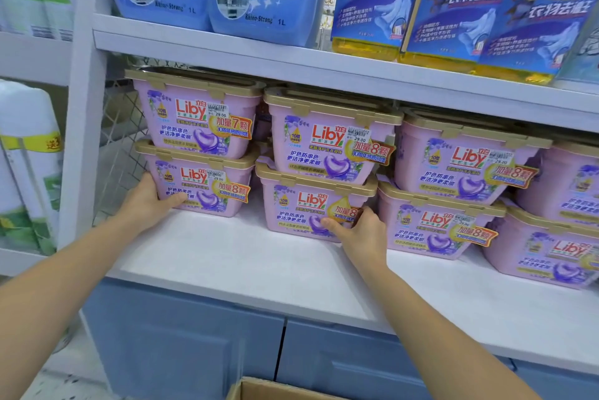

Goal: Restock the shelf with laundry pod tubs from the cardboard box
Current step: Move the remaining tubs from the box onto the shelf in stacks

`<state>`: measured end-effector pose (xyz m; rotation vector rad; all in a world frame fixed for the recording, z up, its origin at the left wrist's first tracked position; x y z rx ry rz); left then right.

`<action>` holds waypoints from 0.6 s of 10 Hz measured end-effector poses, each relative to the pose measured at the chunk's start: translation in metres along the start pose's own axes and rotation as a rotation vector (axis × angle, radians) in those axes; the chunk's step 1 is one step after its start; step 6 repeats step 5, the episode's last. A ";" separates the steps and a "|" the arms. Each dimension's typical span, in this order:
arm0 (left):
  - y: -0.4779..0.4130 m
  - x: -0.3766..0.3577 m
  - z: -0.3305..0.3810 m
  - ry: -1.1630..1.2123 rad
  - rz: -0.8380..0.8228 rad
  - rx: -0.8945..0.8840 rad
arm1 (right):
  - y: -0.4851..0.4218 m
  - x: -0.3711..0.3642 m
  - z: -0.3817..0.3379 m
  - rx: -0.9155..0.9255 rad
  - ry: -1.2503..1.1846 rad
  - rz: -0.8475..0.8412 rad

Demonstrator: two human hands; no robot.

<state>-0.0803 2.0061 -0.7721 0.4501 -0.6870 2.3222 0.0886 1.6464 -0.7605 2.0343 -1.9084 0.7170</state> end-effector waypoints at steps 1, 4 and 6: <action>-0.005 -0.002 -0.006 0.005 -0.021 0.015 | 0.000 0.000 -0.001 -0.006 0.005 0.002; 0.011 -0.010 0.007 -0.094 0.014 0.040 | 0.000 -0.007 0.006 -0.044 0.046 -0.111; 0.026 -0.003 0.014 -0.240 0.088 0.002 | 0.005 -0.003 0.012 -0.005 0.047 -0.137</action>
Point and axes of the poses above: each hand's wrist, its own y-axis away from the middle knuckle, its own x-axis out of the back of the hand, z = x × y, the point moved 9 cm from there along -y, towards the middle knuckle, and after that the axes turned 12 degrees about -x, right-handed, at the moved point
